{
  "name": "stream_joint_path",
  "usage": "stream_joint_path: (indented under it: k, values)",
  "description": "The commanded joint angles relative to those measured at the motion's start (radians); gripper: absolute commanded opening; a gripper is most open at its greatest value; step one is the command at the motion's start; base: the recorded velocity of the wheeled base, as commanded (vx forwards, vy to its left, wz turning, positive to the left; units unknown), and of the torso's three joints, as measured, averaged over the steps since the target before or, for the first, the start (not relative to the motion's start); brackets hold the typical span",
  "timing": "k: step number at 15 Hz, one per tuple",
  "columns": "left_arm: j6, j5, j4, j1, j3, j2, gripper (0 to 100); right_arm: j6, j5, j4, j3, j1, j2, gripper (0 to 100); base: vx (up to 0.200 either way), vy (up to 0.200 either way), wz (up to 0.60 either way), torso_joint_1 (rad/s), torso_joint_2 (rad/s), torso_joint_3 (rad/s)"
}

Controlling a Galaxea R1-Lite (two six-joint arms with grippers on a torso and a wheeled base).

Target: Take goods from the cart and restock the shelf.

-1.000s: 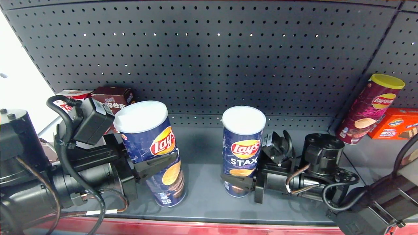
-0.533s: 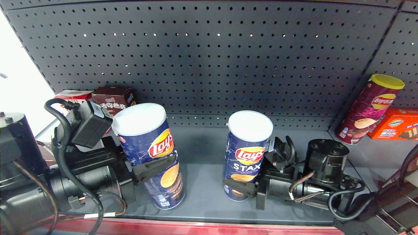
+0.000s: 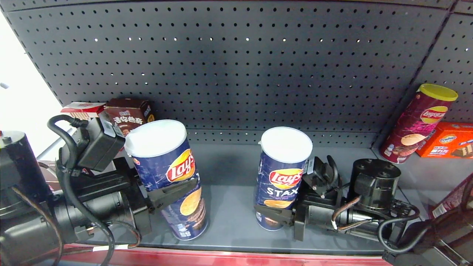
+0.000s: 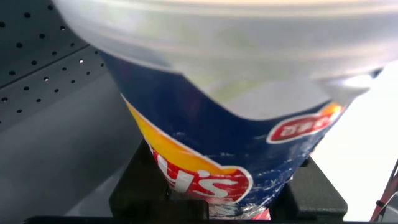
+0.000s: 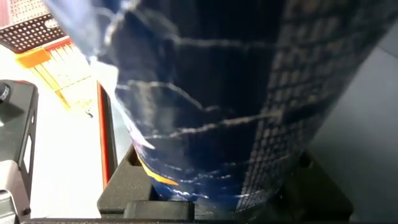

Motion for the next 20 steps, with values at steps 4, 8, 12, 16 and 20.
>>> stream_joint_path:
  k: [4,8,12,16,20]
  values:
    - [0.0,0.0,0.0,0.0,0.002,0.0,0,-0.024,-0.003,-0.002,0.025,-0.003,-0.004,100,0.0,0.0,0.0,0.0,0.0,0.0]
    - [0.0,0.0,0.0,0.0,0.003,0.0,0,-0.028,-0.004,-0.002,0.028,-0.01,-0.03,100,0.0,0.0,0.0,0.0,0.0,0.0]
    - [0.002,0.0,0.0,0.0,0.002,-0.002,0,-0.028,-0.019,0.0,0.073,-0.058,-0.156,100,0.0,0.0,0.0,0.0,0.0,0.0]
    - [0.002,0.0,0.0,-0.002,0.003,-0.002,0,-0.028,-0.042,0.012,0.189,-0.06,-0.351,100,0.0,0.0,0.0,0.0,0.0,0.0]
    - [0.002,-0.001,0.0,-0.002,0.005,0.0,0,-0.028,-0.064,0.024,0.275,-0.064,-0.529,100,0.0,0.0,0.0,0.0,0.0,0.0]
